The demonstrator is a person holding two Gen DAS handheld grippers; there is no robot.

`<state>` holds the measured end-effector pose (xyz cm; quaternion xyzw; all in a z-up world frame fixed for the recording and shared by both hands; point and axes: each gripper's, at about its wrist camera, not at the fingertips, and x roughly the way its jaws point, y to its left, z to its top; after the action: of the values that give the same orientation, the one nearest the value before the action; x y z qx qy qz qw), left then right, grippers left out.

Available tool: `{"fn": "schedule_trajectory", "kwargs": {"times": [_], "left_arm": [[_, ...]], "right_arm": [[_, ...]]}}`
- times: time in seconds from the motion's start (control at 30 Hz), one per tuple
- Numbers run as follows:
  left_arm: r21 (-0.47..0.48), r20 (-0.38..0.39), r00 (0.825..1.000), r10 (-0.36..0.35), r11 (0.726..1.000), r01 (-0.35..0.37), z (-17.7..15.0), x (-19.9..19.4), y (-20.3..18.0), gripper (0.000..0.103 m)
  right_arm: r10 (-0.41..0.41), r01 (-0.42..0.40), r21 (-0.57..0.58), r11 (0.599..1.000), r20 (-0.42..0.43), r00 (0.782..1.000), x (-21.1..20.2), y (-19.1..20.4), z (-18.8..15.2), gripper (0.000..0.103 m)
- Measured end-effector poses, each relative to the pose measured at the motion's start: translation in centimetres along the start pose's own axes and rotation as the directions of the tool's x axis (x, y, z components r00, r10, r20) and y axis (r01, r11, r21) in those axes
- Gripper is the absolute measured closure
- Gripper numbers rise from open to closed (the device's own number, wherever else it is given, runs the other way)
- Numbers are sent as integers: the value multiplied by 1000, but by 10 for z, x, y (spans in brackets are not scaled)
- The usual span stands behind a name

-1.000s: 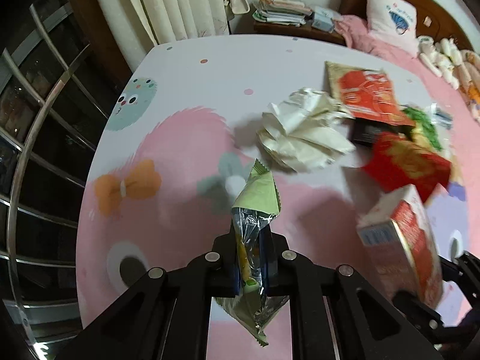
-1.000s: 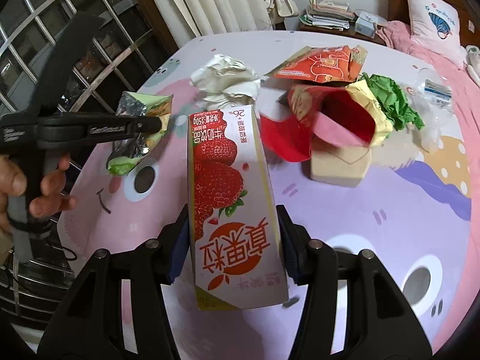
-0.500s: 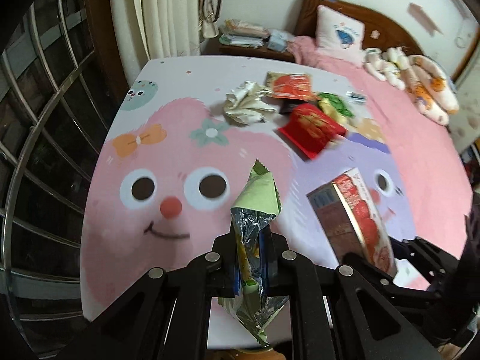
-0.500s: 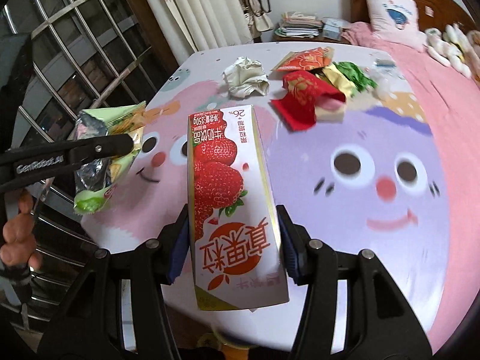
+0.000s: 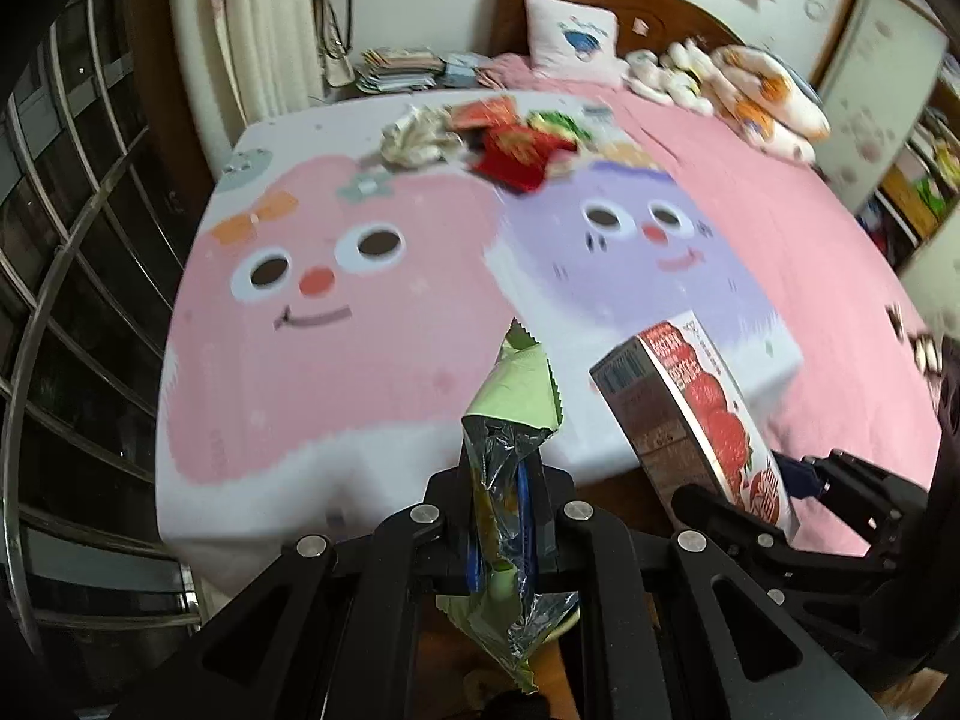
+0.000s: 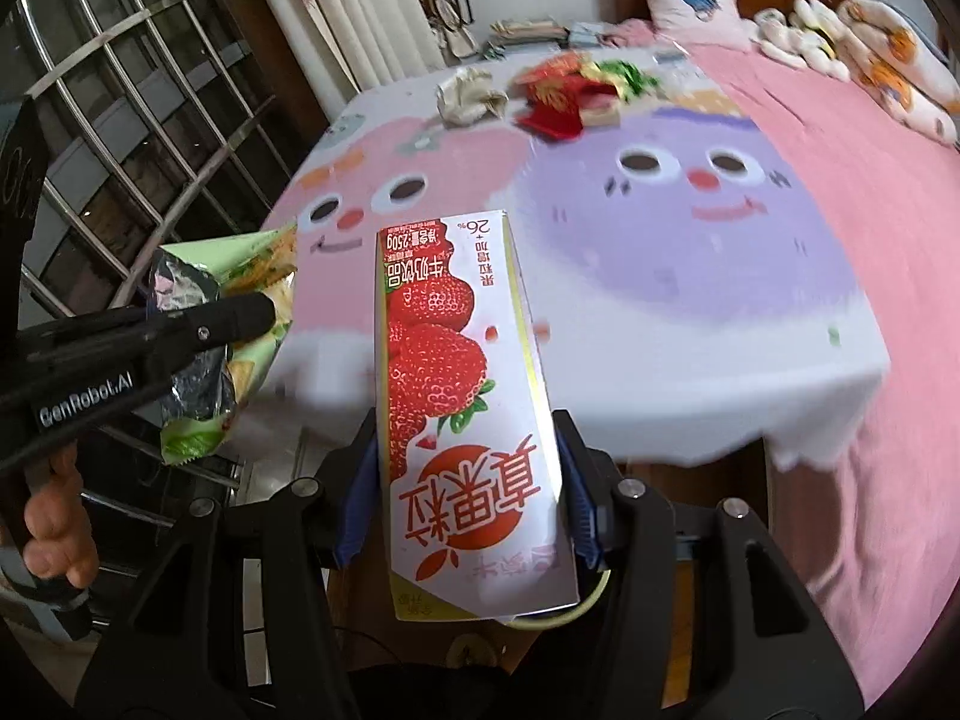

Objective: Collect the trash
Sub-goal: 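Carry the milk carton and green wrapper down over the bin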

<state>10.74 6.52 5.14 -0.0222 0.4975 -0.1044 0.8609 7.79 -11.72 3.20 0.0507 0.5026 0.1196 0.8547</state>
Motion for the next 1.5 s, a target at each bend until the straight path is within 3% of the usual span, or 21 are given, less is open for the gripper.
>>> {"fn": "schedule_trajectory", "kwargs": {"times": [0.27, 0.47, 0.67, 1.0, 1.23, 1.3, 1.5], "left_arm": [[13, -117, 993, -25, 1000, 26, -75, 12, -13, 94], [9, -195, 980, -30, 999, 33, -111, 43, -31, 94], [-4, -274, 962, -14, 1000, 14, -147, 117, -48, 94], [-48, -394, 919, 19, 998, -41, -227, 272, -61, 93], [-21, -425, 904, 56, 997, -71, -253, 337, -67, 93], [-16, -434, 899, 63, 997, -78, -258, 348, -65, 90], [-26, -444, 893, 75, 995, -97, -263, 366, -54, 57]], "right_arm": [[-25, 38, 99, 994, -128, 992, 0, -16, -77, 53], [-26, 66, 159, 985, -243, 970, 33, -45, -126, 53], [6, 69, 214, 974, -334, 942, 102, -82, -177, 53], [31, 104, 272, 957, -449, 893, 233, -135, -262, 53], [36, 113, 280, 953, -478, 878, 279, -160, -282, 53], [46, 103, 281, 954, -476, 878, 286, -160, -284, 53], [61, 77, 272, 959, -466, 883, 297, -160, -277, 52]]}}
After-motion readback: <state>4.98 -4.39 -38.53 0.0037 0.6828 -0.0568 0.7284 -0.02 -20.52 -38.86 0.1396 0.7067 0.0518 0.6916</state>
